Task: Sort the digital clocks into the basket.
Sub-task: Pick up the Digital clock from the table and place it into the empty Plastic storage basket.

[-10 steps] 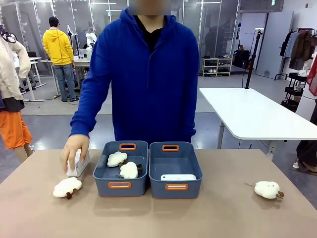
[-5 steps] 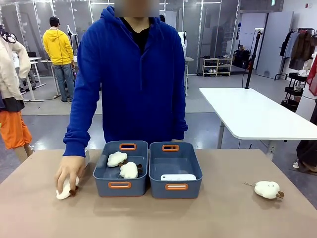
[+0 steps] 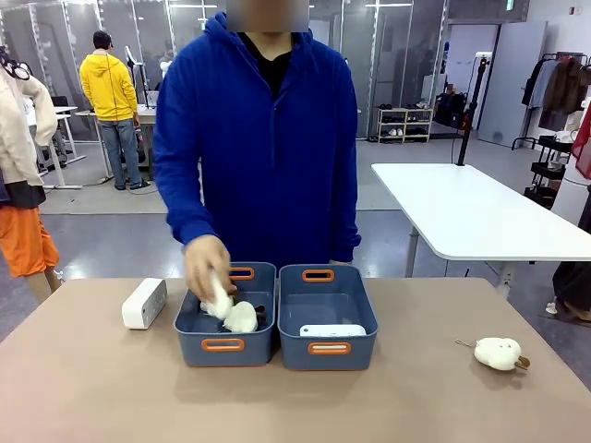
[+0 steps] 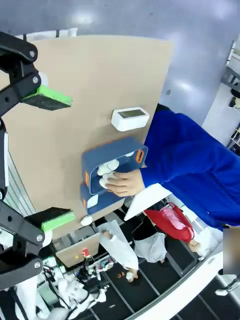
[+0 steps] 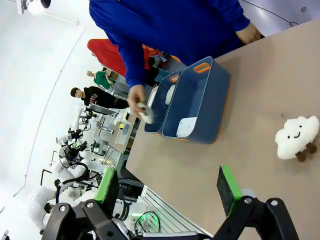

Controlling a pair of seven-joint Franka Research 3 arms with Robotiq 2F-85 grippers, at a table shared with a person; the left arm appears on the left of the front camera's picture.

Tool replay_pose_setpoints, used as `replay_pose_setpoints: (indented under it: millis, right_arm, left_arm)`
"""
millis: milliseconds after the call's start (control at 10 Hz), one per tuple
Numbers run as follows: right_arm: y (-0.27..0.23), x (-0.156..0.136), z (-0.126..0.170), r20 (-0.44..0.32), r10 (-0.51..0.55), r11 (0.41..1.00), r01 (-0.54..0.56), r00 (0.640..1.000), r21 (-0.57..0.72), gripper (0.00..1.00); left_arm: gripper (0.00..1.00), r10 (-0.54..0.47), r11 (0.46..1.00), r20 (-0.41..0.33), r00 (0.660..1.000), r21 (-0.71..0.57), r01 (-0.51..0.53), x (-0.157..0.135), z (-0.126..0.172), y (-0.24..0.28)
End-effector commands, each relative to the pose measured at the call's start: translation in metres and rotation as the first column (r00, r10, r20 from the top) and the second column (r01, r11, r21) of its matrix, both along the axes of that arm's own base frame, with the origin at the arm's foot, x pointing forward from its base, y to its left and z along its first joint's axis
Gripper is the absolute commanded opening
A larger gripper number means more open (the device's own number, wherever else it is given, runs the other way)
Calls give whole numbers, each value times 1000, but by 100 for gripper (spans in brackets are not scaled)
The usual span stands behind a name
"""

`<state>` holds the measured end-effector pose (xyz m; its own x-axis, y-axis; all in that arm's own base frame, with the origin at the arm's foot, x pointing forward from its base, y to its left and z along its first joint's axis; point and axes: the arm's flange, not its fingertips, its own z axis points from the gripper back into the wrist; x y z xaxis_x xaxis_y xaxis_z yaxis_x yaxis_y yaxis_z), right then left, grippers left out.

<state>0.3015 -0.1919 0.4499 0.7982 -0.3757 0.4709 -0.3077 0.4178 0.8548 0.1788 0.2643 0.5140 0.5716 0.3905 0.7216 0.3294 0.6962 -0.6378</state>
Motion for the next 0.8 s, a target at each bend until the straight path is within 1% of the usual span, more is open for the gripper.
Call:
replay_pose_setpoints:
  millis: [0,100,200,300,400,500,600,700]
  right_arm:
    - [1,1,0,23,-13,1000,13,1000,-5,100]
    - [1,1,0,23,-13,1000,13,1000,-5,100]
    - [1,1,0,23,-13,1000,13,1000,-5,100]
    - [1,1,0,23,-13,1000,13,1000,-5,100]
    - [1,1,0,23,-13,1000,13,1000,-5,100]
    - [1,1,0,23,-13,1000,13,1000,-5,100]
    - [1,1,0,23,-13,1000,13,1000,-5,100]
    - [1,1,0,23,-13,1000,13,1000,-5,100]
  left_arm:
    - [100,-96,986,-16,995,134,97,47,0,-25]
    - [100,-136,965,-78,988,213,150,82,6,-51]
    - [100,-166,926,-161,973,313,210,124,15,-83]
    - [100,-241,902,-308,920,278,330,173,13,-119]
    - [100,-236,859,-402,885,339,383,213,1,-152]
    - [100,-247,791,-479,842,402,461,246,-10,-191]
    - [100,-261,713,-521,812,463,526,276,-17,-228]
    - [100,-230,651,-527,818,542,532,305,-23,-259]
